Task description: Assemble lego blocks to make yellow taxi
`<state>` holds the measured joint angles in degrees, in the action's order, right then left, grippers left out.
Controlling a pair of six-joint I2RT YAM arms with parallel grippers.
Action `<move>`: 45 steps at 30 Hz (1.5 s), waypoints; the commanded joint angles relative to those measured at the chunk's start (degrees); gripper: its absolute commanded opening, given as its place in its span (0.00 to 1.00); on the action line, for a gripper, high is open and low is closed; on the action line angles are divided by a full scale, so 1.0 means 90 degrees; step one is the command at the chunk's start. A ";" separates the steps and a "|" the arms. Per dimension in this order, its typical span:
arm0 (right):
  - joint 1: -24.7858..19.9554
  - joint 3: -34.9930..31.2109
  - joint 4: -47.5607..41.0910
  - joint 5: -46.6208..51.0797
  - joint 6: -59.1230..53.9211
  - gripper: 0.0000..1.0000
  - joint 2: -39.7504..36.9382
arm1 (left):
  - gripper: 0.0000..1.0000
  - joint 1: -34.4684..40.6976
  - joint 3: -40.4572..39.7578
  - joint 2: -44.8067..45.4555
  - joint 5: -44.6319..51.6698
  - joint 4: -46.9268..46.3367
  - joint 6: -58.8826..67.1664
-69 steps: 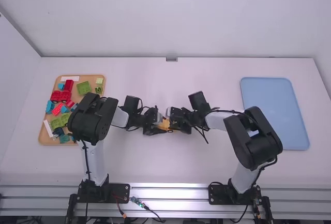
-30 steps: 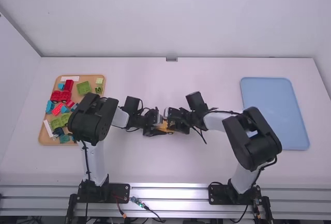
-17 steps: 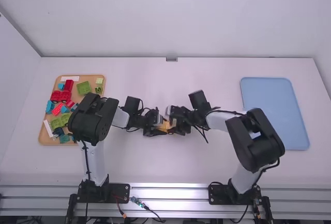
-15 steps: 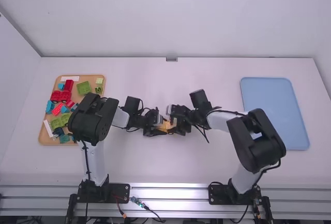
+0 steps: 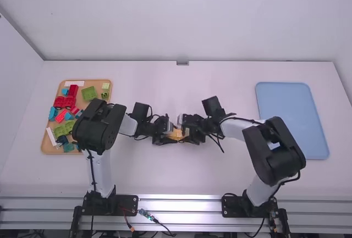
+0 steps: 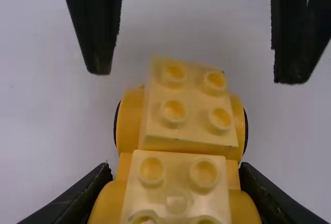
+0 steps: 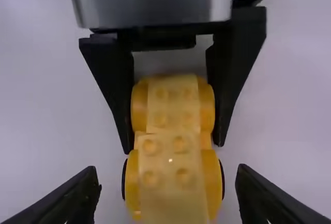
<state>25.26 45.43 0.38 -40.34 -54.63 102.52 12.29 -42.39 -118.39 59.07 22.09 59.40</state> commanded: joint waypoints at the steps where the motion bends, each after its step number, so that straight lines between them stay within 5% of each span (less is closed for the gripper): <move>1: 0.0068 0.0007 0.0083 0.0168 -0.0066 0.66 -0.0076 | 0.16 0.0051 0.0051 -0.0085 -0.0170 -0.0044 0.0018; 12: 0.0083 -0.0342 0.0639 0.0503 0.0257 0.59 -0.0076 | 0.15 0.0051 0.0051 -0.0085 -0.0170 -0.0046 0.0018; 25: 0.0068 -0.0342 0.0597 0.0595 0.0267 0.27 -0.0076 | 0.15 0.0053 0.0051 -0.0085 -0.0170 -0.0056 0.0018; 37: -0.0228 -0.0316 0.0573 -0.0204 0.0512 0.20 -0.0078 | 0.14 0.0051 0.0051 -0.0085 -0.0187 -0.0051 0.0021; 45: 0.0000 0.0010 -0.0197 0.0070 0.0328 0.15 -0.0078 | 0.10 0.0053 0.0051 -0.0085 -0.0187 -0.0090 0.0021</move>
<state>23.94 44.34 -0.60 -39.31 -51.27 102.52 12.45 -42.37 -118.39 59.35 21.67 59.66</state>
